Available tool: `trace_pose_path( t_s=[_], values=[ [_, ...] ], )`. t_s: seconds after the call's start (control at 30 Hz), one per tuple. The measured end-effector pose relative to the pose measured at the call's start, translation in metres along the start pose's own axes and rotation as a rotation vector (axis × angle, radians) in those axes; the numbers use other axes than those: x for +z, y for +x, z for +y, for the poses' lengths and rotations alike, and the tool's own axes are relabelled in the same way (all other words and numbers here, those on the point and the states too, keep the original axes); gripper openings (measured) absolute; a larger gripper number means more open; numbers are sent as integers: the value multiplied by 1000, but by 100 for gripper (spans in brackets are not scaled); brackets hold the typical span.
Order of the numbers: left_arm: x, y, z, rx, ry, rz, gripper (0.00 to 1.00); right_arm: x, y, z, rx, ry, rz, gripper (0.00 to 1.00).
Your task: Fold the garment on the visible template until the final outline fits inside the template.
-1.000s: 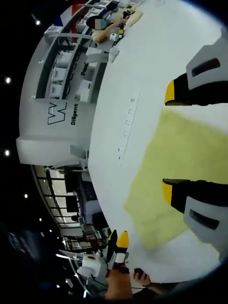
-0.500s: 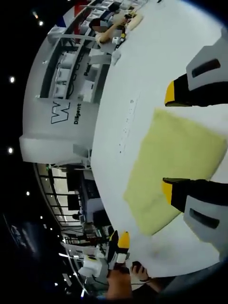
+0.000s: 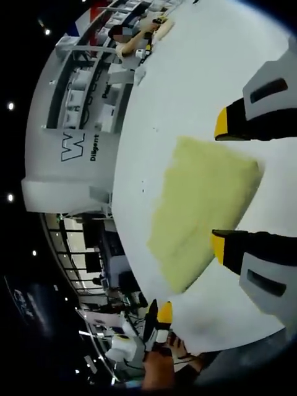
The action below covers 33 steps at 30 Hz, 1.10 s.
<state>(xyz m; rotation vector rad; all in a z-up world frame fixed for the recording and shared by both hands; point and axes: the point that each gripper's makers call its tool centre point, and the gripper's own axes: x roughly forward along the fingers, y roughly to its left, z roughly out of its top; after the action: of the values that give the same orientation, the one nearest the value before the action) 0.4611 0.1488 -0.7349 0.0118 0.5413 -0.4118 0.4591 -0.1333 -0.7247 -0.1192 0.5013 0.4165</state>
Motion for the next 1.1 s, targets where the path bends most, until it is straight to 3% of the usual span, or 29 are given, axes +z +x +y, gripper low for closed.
trace_pose_path(
  t_s=[0.23, 0.5, 0.7, 0.97, 1.1],
  values=[
    [-20, -2, 1, 11, -25, 34, 51, -19, -5, 6, 10, 3, 38, 56],
    [-24, 1, 3, 17, -43, 49, 45, -37, -3, 2, 13, 24, 85, 50],
    [-34, 2, 11, 30, -60, 74, 41, -39, 1, -7, 1, 64, 94, 39],
    [-37, 4, 18, 47, -62, 84, 36, -43, 3, -18, -28, 34, 120, 21],
    [-38, 5, 23, 58, -72, 83, 32, -46, 4, -22, -30, 31, 131, 17]
  ],
)
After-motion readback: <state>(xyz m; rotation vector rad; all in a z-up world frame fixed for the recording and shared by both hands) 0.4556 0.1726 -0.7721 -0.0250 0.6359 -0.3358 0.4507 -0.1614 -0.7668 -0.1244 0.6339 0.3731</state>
